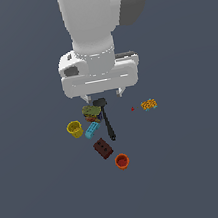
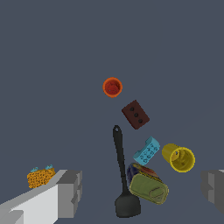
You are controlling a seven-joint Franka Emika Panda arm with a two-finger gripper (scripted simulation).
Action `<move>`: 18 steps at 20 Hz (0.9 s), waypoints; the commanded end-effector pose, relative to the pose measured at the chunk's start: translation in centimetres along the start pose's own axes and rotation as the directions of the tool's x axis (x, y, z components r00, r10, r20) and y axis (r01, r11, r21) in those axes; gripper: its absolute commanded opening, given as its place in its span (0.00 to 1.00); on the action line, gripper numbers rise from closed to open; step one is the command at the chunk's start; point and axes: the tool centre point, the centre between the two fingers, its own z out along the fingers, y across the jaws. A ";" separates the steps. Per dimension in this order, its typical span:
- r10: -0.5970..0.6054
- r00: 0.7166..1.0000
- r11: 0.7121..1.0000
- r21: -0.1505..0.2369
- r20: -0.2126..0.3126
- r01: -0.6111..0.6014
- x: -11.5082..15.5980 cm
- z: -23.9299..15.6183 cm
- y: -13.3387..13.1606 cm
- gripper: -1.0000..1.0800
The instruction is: Pick up a designated object from a clutter of objects.
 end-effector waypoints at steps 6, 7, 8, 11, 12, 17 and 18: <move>-0.030 1.000 1.000 -0.003 0.005 0.030 3.3 3.7 -0.2 0.96; -0.035 0.999 0.999 -0.003 0.006 0.035 3.8 4.4 -0.3 0.96; -0.041 0.999 0.999 -0.004 0.007 0.041 4.3 5.2 -0.4 0.96; -0.058 0.998 0.998 -0.004 0.010 0.058 5.9 7.6 -0.5 0.96; -0.063 0.998 0.998 -0.004 0.011 0.063 6.5 8.4 -0.6 0.96; -0.091 0.996 0.996 -0.004 0.015 0.091 8.7 12.8 -1.0 0.96; -0.097 0.995 0.995 -0.004 0.016 0.097 9.1 13.8 -1.1 0.96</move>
